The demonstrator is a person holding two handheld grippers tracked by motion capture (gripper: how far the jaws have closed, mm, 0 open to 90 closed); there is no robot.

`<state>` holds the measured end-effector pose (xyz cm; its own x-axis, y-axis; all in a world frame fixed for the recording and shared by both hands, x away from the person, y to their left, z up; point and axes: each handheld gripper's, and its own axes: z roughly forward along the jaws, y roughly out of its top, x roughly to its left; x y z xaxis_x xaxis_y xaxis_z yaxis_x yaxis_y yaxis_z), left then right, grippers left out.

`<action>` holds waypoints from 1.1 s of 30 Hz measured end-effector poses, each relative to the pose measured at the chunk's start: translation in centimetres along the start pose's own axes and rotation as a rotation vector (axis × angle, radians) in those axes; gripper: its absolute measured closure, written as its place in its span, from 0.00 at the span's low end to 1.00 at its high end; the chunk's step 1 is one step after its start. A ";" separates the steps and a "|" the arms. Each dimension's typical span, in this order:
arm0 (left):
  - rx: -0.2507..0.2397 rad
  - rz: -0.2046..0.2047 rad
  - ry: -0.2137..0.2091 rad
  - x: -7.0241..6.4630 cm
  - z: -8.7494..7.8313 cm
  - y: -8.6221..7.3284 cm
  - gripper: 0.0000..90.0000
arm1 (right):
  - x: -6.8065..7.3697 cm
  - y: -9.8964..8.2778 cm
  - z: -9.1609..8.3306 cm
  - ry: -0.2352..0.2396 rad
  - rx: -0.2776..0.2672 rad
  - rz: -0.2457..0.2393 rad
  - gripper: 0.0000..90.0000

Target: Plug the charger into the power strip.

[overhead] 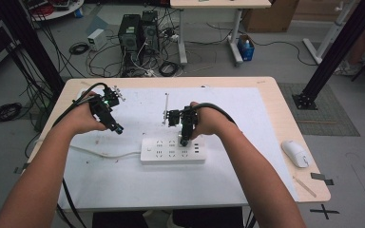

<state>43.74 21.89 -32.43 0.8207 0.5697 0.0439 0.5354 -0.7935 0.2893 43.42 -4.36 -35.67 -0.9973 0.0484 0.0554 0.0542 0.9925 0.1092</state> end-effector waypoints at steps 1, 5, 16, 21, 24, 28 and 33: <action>0.001 0.003 0.002 0.1 0.0 0.0 0.07 | 0.0 0.0 0.0 0.001 0.000 0.003 0.70; -0.004 0.001 -0.001 0.2 0.1 -0.1 0.07 | 0.3 0.2 0.8 -0.016 0.023 -0.001 0.70; 0.010 -0.012 -0.004 0.4 0.7 -0.4 0.07 | 0.7 0.1 0.8 -0.039 0.013 0.002 0.70; 0.002 -0.014 -0.002 0.4 0.8 -0.3 0.07 | 0.5 0.1 0.8 -0.032 0.010 0.007 0.70; 0.008 -0.017 -0.004 0.5 1.0 -0.3 0.07 | 0.7 0.2 0.8 -0.040 0.020 0.000 0.70; 0.015 -0.019 -0.003 0.5 1.1 -0.3 0.07 | 0.9 0.3 0.9 -0.055 0.028 -0.012 0.70; 0.010 -0.017 -0.002 0.5 1.0 -0.2 0.07 | 1.4 0.6 0.9 -0.081 0.052 -0.028 0.70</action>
<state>44.27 22.10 -33.46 0.8118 0.5828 0.0367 0.5513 -0.7857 0.2806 42.03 -3.61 -36.46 -0.9992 0.0276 -0.0278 0.0260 0.9980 0.0574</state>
